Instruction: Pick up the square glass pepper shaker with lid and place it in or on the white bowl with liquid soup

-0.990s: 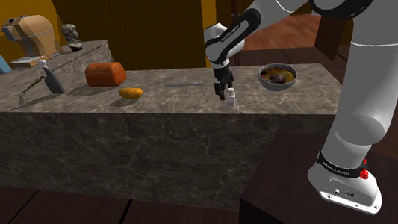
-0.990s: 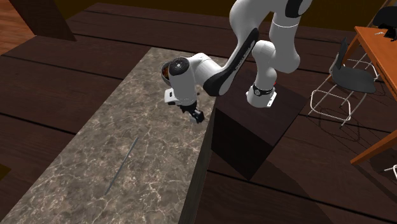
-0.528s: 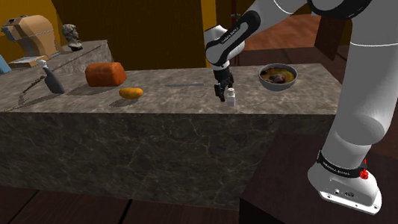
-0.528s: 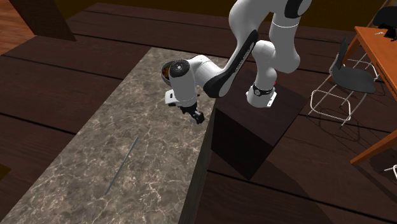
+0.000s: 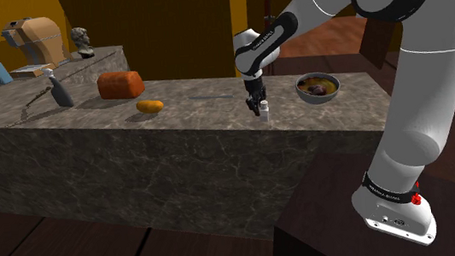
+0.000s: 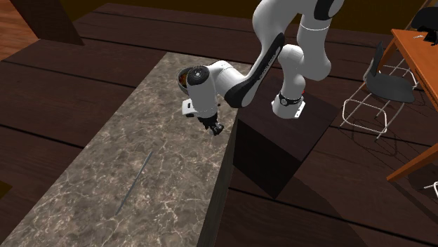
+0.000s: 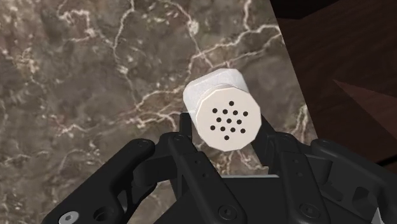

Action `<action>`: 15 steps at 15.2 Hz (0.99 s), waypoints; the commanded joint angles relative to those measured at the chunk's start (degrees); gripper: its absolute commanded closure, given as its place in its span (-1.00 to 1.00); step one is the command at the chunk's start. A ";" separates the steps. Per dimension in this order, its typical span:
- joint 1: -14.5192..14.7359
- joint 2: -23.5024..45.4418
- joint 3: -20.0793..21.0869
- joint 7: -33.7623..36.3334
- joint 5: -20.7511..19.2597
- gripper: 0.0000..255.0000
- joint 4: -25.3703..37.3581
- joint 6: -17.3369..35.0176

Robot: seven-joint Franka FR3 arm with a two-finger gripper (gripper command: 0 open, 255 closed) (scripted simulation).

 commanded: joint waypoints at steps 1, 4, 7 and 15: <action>-0.02 0.02 -0.03 0.00 -0.02 1.00 -0.01 0.00; -0.01 -0.41 -0.03 -0.02 -0.05 1.00 0.27 -0.70; 0.04 -1.61 -0.04 -0.08 -0.14 1.00 1.21 -2.84; 0.15 -4.37 -0.02 -0.29 -0.31 1.00 4.24 -8.61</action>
